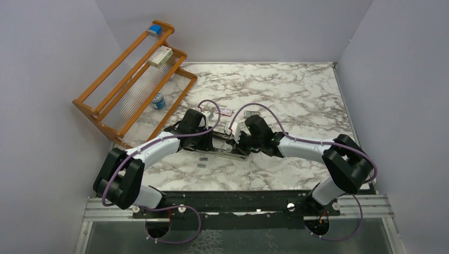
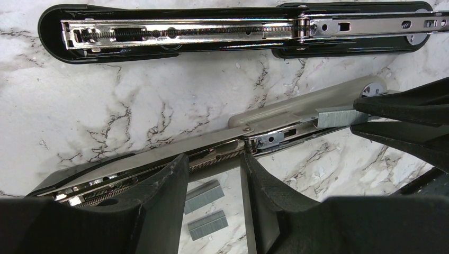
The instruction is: Load the staples into the stapler
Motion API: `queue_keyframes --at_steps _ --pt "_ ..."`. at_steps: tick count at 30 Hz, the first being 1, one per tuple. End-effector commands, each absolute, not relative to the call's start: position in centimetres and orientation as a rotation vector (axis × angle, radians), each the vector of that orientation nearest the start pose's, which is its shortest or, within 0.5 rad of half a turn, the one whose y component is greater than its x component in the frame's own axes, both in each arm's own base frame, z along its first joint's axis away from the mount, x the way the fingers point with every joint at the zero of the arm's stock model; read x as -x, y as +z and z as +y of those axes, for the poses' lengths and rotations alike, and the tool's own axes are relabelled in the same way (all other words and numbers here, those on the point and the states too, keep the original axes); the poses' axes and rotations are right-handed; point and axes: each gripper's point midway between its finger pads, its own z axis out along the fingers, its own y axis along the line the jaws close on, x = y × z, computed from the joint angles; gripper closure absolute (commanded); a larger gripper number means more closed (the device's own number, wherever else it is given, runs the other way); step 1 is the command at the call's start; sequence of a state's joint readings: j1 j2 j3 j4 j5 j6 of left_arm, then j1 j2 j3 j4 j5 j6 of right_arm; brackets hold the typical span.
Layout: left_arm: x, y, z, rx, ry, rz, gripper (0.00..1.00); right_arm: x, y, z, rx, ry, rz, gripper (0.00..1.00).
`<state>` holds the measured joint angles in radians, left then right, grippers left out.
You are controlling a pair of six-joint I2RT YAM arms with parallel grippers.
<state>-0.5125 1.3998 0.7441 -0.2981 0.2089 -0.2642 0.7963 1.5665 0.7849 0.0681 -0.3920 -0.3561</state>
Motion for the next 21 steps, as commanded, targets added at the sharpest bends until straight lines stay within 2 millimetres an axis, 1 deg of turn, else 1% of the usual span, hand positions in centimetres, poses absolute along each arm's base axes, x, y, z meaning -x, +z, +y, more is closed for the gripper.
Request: queue_keyframes --at_steps 1,13,21 --pt "-24.9 4.4 -18.9 -0.419 -0.51 2.592 0.56 -23.6 6.3 32.5 1.435 0.71 1.81 0.98" --pt "-24.9 4.4 -18.9 -0.419 -0.51 2.592 0.56 -23.4 5.7 32.6 1.45 0.721 1.836 0.98" --pt "-25.0 4.5 -18.9 -0.421 -0.511 2.591 0.56 -22.9 5.1 32.1 1.464 0.716 1.907 0.98"
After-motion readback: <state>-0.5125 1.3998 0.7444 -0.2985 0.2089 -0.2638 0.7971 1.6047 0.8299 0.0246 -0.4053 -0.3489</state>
